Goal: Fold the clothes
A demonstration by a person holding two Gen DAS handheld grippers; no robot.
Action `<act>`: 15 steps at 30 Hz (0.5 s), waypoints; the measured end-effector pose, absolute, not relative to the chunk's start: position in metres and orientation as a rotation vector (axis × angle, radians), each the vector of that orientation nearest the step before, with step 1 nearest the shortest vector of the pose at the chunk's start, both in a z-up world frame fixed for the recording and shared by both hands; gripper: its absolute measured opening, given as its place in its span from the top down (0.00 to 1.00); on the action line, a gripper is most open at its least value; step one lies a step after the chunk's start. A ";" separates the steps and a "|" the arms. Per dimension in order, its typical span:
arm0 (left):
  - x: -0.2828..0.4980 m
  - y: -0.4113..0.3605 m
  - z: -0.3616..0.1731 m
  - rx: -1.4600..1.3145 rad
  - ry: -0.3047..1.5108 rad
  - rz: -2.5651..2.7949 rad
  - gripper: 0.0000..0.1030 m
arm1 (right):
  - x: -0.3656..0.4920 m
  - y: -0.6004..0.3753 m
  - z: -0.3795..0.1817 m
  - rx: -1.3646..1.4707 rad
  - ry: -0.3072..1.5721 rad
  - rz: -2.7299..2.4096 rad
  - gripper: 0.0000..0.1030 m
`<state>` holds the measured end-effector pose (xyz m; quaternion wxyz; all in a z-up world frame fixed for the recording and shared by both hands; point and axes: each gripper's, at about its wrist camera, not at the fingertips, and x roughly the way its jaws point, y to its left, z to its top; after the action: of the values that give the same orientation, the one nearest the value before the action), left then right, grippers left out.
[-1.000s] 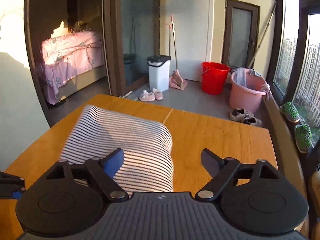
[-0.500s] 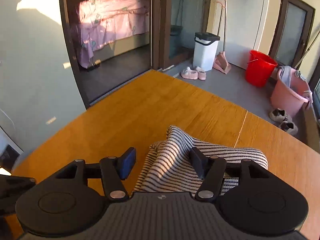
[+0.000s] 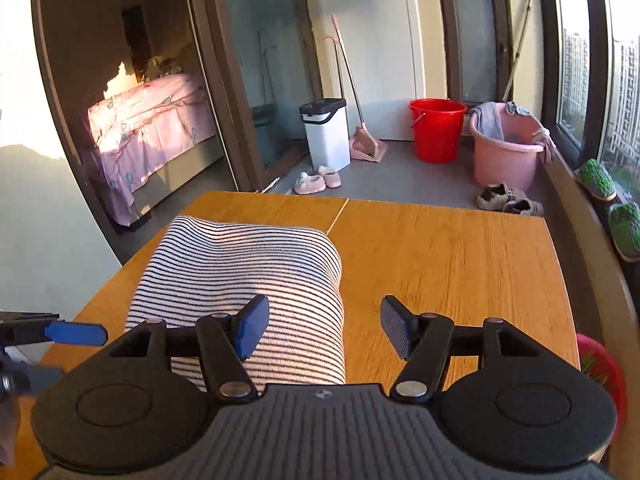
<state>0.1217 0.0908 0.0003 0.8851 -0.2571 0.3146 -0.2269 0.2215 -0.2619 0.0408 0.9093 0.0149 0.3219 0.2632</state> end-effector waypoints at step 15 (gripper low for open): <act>0.180 0.078 -0.004 -0.633 0.702 -0.406 0.19 | 0.197 -0.311 -0.019 0.333 0.557 0.595 0.21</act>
<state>0.1795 0.0777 -0.0039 0.8707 -0.3026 0.3356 -0.1943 0.1969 -0.3106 -0.0185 0.9046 0.1609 0.2696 0.2882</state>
